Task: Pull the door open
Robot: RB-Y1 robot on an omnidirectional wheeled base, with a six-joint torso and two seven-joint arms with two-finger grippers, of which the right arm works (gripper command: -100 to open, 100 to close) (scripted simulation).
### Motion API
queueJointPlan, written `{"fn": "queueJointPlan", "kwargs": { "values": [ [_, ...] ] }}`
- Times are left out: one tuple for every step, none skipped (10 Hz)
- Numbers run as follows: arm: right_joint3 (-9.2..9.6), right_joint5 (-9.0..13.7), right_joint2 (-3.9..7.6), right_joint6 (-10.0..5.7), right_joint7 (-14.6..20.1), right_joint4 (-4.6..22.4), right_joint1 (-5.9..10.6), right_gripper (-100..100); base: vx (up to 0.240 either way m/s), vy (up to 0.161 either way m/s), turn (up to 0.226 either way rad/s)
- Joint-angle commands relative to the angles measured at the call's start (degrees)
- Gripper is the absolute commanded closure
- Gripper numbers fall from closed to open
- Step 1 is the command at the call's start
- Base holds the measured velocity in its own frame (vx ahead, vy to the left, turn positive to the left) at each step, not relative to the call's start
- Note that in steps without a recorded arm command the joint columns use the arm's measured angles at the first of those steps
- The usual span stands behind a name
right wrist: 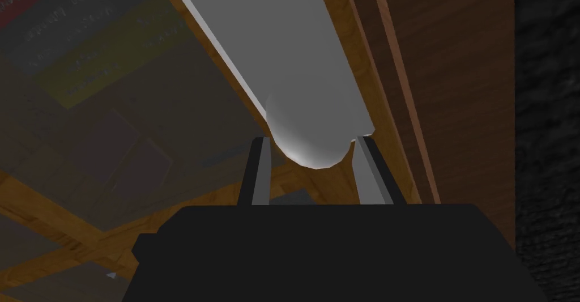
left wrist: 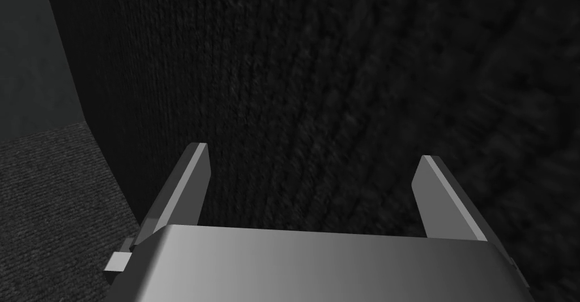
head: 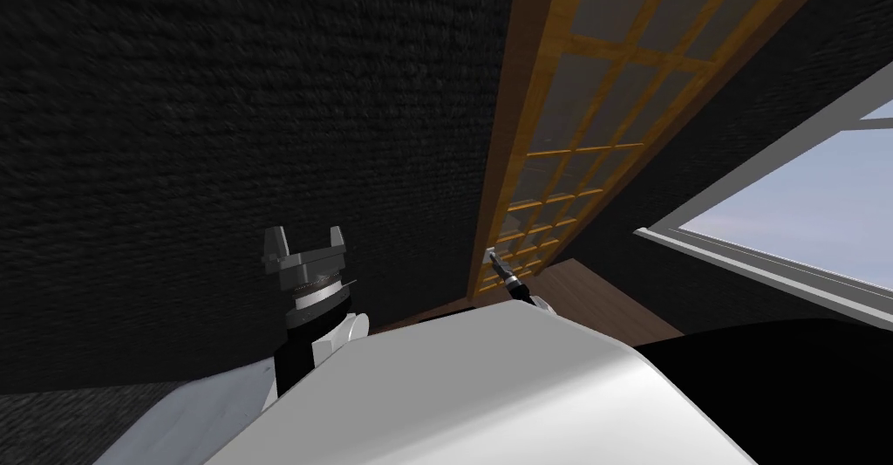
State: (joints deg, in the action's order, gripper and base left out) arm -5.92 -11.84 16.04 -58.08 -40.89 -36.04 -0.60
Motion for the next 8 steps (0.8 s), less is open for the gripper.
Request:
{"fn": "queueJointPlan", "kwargs": {
  "values": [
    [0.86,0.6,-0.57,-0.24,2.74,0.45,0.03,100,-0.033,-0.016,0.063],
    [1.13,1.34,-0.55,-0.13,4.22,0.43,0.08,100,-0.044,-0.018,0.098],
    [1.13,1.34,-0.55,-0.13,4.9,0.43,0.08,100,-0.035,-0.018,0.028],
    [1.4,2.08,-0.52,-0.03,6.97,0.42,0.14,100,-0.03,-0.018,0.056],
    [1.66,2.83,-0.49,0.08,8.37,0.4,0.19,100,-0.054,-0.025,0.089],
    [1.66,2.83,-0.49,0.08,9.23,0.4,0.19,100,-0.039,-0.016,0.051],
    [1.97,3.69,-0.46,0.2,11.27,0.38,0.25,100,-0.032,-0.016,0.051],
    [1.97,3.69,-0.46,0.2,11.55,0.38,0.25,100,-0.027,-0.017,0.031]
  ]
}}
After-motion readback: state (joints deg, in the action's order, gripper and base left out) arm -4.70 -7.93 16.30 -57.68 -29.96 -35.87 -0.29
